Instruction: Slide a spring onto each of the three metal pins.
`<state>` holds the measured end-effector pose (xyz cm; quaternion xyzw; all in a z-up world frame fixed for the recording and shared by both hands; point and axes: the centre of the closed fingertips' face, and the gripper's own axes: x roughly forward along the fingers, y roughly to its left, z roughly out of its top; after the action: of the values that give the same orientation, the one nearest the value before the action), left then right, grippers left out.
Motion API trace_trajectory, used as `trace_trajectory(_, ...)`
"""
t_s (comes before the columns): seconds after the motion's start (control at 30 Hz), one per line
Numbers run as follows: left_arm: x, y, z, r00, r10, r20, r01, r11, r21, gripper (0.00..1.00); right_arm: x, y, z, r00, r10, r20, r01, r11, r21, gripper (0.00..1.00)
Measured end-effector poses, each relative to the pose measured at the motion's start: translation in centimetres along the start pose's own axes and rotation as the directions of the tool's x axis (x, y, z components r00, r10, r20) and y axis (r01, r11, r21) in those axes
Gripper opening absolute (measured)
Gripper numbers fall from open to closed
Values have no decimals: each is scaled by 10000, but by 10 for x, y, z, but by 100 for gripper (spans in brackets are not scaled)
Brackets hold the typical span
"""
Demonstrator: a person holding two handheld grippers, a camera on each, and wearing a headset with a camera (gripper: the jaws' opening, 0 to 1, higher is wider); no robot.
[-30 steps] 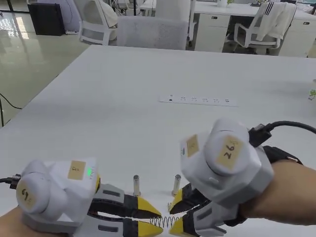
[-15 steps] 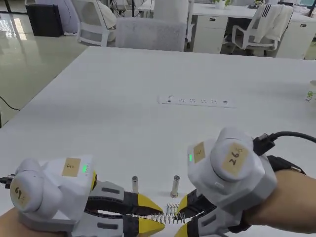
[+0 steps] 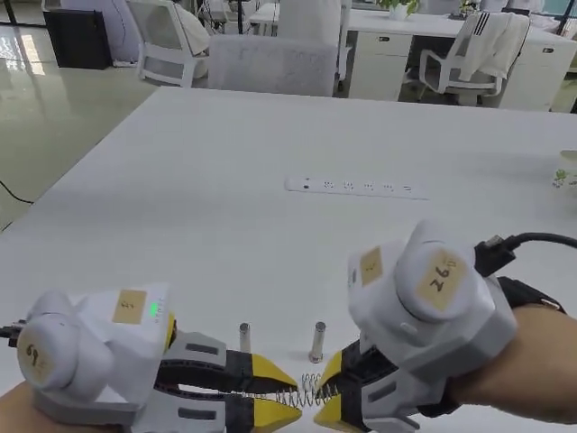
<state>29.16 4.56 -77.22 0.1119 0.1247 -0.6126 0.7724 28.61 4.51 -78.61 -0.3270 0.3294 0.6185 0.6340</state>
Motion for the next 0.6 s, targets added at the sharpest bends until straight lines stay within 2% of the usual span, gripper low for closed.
trace_trajectory(0.33, 0, -2, 1, 10000, -48, 23, 48, 10000, -45, 3, -11, 5, 22, 9992, -178, 352, 185, 9996, -198, 8)
trace_trajectory(0.6, 0, -3, 2, 9999, -104, 73, 104, 9999, -18, 3, -12, 7, 32, 9992, -250, 326, 263, 9989, -382, 8)
